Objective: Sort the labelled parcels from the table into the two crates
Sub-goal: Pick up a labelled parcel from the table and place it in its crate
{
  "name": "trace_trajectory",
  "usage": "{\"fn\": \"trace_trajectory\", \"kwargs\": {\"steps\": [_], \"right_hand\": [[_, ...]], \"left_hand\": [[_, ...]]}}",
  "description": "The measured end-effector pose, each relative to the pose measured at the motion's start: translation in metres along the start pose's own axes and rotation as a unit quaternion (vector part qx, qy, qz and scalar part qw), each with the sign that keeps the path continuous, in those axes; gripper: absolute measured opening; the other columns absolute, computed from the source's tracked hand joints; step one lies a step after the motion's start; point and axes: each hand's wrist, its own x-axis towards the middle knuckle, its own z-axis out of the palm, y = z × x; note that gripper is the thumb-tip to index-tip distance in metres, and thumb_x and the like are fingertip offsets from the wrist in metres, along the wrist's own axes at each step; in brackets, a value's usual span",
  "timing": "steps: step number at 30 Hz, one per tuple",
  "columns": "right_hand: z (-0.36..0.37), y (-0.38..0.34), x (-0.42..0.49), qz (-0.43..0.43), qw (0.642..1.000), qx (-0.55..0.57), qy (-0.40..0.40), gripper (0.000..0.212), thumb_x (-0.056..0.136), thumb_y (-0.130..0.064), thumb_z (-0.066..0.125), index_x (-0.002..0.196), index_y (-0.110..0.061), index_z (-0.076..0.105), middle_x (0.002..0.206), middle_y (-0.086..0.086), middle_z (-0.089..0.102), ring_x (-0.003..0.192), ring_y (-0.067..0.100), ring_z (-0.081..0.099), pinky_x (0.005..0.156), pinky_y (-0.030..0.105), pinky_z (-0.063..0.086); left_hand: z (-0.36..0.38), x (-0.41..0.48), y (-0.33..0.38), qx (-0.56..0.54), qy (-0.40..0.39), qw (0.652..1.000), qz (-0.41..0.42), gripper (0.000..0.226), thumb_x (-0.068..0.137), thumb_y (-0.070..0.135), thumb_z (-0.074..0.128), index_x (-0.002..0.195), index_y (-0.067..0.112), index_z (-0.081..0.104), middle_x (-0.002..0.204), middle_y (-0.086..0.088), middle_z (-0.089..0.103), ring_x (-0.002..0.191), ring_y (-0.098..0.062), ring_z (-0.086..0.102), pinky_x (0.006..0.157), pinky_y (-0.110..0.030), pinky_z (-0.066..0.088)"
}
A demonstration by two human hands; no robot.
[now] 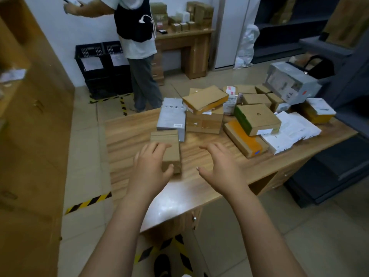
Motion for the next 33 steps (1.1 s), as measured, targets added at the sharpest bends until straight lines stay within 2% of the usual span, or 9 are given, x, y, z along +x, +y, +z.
{"fn": "trace_trajectory", "kwargs": {"steps": [5, 10, 13, 18, 24, 29, 33], "right_hand": [[0.036, -0.011, 0.041, 0.041, 0.999, 0.008, -0.004, 0.057, 0.084, -0.023, 0.07, 0.136, -0.026, 0.049, 0.13, -0.007, 0.049, 0.124, 0.012, 0.044, 0.1, 0.025, 0.037], [0.071, -0.004, 0.062, 0.063, 0.997, 0.018, -0.032, 0.059, 0.082, -0.022, 0.072, 0.137, -0.024, 0.049, 0.133, -0.005, 0.05, 0.124, 0.015, 0.046, 0.102, 0.026, 0.037], [0.091, 0.005, 0.077, 0.081, 0.995, 0.017, -0.059, 0.063, 0.08, -0.021, 0.073, 0.138, -0.022, 0.048, 0.133, -0.001, 0.051, 0.124, 0.019, 0.047, 0.103, 0.029, 0.039], [0.126, 0.025, 0.101, 0.104, 0.987, 0.029, -0.116, 0.072, 0.076, -0.02, 0.076, 0.14, -0.016, 0.045, 0.135, 0.006, 0.049, 0.126, 0.025, 0.045, 0.104, 0.033, 0.039], [0.152, 0.044, 0.118, 0.122, 0.977, 0.034, -0.172, 0.08, 0.076, -0.024, 0.078, 0.145, -0.017, 0.039, 0.137, 0.005, 0.045, 0.127, 0.025, 0.044, 0.103, 0.034, 0.042], [0.159, 0.049, 0.121, 0.118, 0.978, 0.055, -0.164, 0.076, 0.078, -0.023, 0.073, 0.147, -0.02, 0.04, 0.142, 0.003, 0.04, 0.129, 0.023, 0.043, 0.105, 0.034, 0.041], [0.163, 0.037, 0.118, 0.084, 0.98, 0.102, -0.15, 0.08, 0.08, -0.023, 0.073, 0.15, -0.031, 0.034, 0.153, 0.001, 0.027, 0.139, 0.019, 0.032, 0.11, 0.031, 0.036]], "left_hand": [[0.008, 0.041, -0.054, -0.008, -0.04, 0.999, 0.008, 0.051, 0.074, 0.017, 0.074, 0.123, 0.018, 0.059, 0.117, 0.0, 0.056, 0.111, -0.023, 0.049, 0.092, -0.036, 0.036], [0.03, 0.057, -0.086, -0.023, -0.097, 0.995, -0.023, 0.055, 0.077, 0.02, 0.073, 0.129, 0.022, 0.053, 0.128, 0.002, 0.051, 0.12, -0.021, 0.044, 0.1, -0.04, 0.039], [0.047, 0.064, -0.099, -0.025, -0.14, 0.989, -0.041, 0.062, 0.08, 0.024, 0.072, 0.136, 0.025, 0.046, 0.139, 0.003, 0.044, 0.129, -0.019, 0.038, 0.107, -0.042, 0.035], [0.074, 0.073, -0.119, -0.021, -0.168, 0.983, -0.073, 0.077, 0.077, 0.026, 0.074, 0.145, 0.022, 0.039, 0.155, -0.001, 0.03, 0.138, -0.023, 0.032, 0.111, -0.035, 0.028], [0.099, 0.075, -0.132, -0.017, -0.213, 0.974, -0.076, 0.087, 0.081, 0.031, 0.073, 0.152, 0.022, 0.023, 0.162, 0.001, 0.01, 0.148, -0.017, 0.009, 0.119, -0.032, 0.014], [0.11, 0.072, -0.142, -0.013, -0.208, 0.974, -0.087, 0.096, 0.08, 0.033, 0.074, 0.154, 0.02, 0.015, 0.162, 0.001, 0.005, 0.149, -0.016, 0.002, 0.121, -0.032, 0.008], [0.105, 0.062, -0.157, -0.009, -0.189, 0.973, -0.131, 0.109, 0.075, 0.037, 0.078, 0.154, 0.019, 0.006, 0.162, 0.001, 0.003, 0.149, -0.017, 0.003, 0.121, -0.036, 0.005]]}}
